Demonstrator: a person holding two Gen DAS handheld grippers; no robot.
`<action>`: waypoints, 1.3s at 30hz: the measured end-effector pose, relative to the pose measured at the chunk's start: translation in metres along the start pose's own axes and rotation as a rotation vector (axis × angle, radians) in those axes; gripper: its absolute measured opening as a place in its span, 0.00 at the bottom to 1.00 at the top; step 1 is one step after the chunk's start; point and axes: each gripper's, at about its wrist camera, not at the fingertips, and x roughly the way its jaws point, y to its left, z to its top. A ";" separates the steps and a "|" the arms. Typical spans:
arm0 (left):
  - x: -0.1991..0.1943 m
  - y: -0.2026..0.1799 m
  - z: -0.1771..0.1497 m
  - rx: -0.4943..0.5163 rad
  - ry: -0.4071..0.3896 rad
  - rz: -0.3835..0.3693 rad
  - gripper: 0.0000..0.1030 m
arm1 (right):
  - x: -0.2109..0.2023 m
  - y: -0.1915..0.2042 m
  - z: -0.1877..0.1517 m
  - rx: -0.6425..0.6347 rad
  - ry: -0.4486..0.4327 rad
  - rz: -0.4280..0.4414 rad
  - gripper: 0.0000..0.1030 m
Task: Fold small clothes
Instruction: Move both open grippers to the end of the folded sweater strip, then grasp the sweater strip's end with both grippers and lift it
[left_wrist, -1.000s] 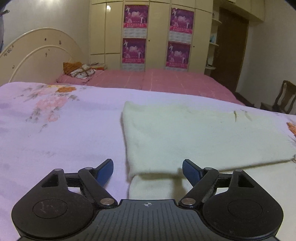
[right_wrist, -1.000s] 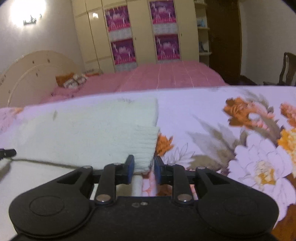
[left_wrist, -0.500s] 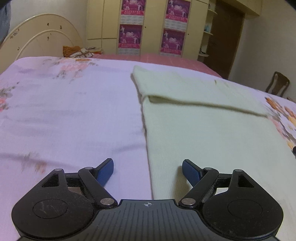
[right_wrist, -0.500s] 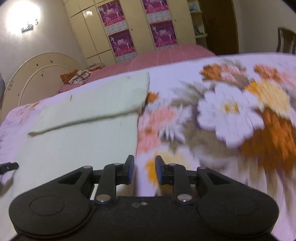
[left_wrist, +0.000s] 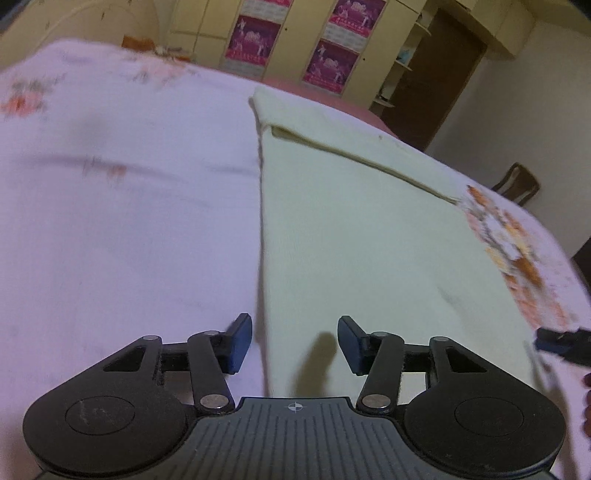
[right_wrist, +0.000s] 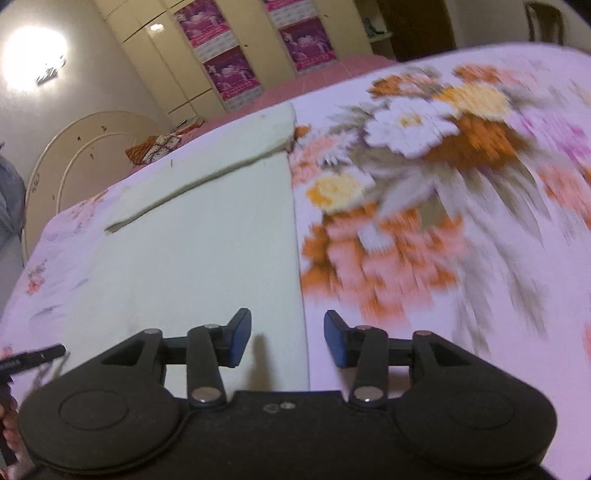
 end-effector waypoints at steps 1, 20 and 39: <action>-0.005 0.002 -0.006 -0.015 0.007 -0.018 0.50 | -0.006 -0.003 -0.007 0.021 0.003 0.008 0.41; -0.048 -0.004 -0.066 -0.058 0.035 -0.107 0.50 | -0.060 -0.018 -0.086 0.215 0.013 0.113 0.41; -0.020 0.017 -0.048 -0.196 0.044 -0.219 0.50 | -0.027 -0.033 -0.063 0.318 0.035 0.208 0.37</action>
